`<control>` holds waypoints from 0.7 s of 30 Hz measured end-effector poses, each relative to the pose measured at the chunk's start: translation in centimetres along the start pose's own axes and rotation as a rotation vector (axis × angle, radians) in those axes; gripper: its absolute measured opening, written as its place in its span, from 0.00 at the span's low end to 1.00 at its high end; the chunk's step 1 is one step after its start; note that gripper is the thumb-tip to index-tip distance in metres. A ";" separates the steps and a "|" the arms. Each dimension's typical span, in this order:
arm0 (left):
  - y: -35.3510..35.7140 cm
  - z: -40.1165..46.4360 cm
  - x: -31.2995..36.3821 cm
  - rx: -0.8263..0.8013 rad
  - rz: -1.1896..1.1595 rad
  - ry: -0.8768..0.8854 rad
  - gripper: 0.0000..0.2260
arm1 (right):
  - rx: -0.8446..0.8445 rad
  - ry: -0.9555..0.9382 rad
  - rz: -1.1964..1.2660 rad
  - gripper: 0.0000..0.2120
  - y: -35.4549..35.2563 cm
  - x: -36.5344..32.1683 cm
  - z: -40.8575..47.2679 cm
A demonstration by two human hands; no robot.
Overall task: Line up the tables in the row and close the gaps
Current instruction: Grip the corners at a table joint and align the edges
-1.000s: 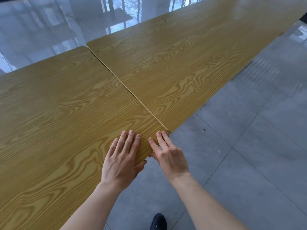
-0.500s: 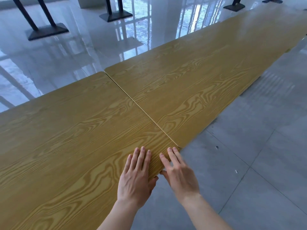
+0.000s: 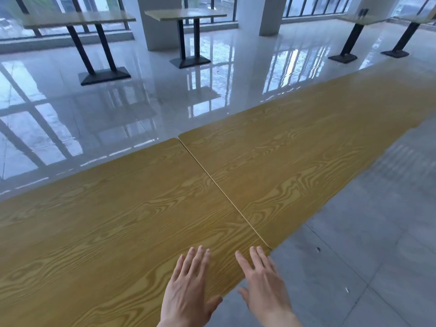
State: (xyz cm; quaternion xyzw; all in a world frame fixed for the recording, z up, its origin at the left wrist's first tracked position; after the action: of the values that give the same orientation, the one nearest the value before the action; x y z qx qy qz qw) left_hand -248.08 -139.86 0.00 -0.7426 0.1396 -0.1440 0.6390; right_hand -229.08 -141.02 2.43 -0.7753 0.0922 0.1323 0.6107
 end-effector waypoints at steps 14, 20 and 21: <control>-8.0 -0.7 -3.7 0.095 0.000 -0.078 0.43 | 0.007 0.059 0.094 0.38 -8.7 -3.1 -0.5; -14.1 5.0 1.4 0.165 -0.016 0.008 0.43 | 0.040 0.150 0.109 0.39 -15.3 1.3 -0.4; -14.9 6.1 2.6 0.166 -0.004 0.028 0.43 | 0.035 0.170 0.114 0.39 -16.5 2.7 -0.2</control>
State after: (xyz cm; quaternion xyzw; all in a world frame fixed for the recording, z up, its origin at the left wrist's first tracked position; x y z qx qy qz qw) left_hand -242.91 -133.18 13.97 -0.6853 0.1347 -0.1669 0.6960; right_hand -221.53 -137.31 16.83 -0.7663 0.1899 0.0991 0.6058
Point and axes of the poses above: each hand's wrist, its own z-axis towards the middle knuckle, its own y-axis out of the palm, x = y × z, the point moved 3 cm from there along z, towards the middle knuckle, and after that the axes turned 12 degrees about z, right-handed, at the moved point
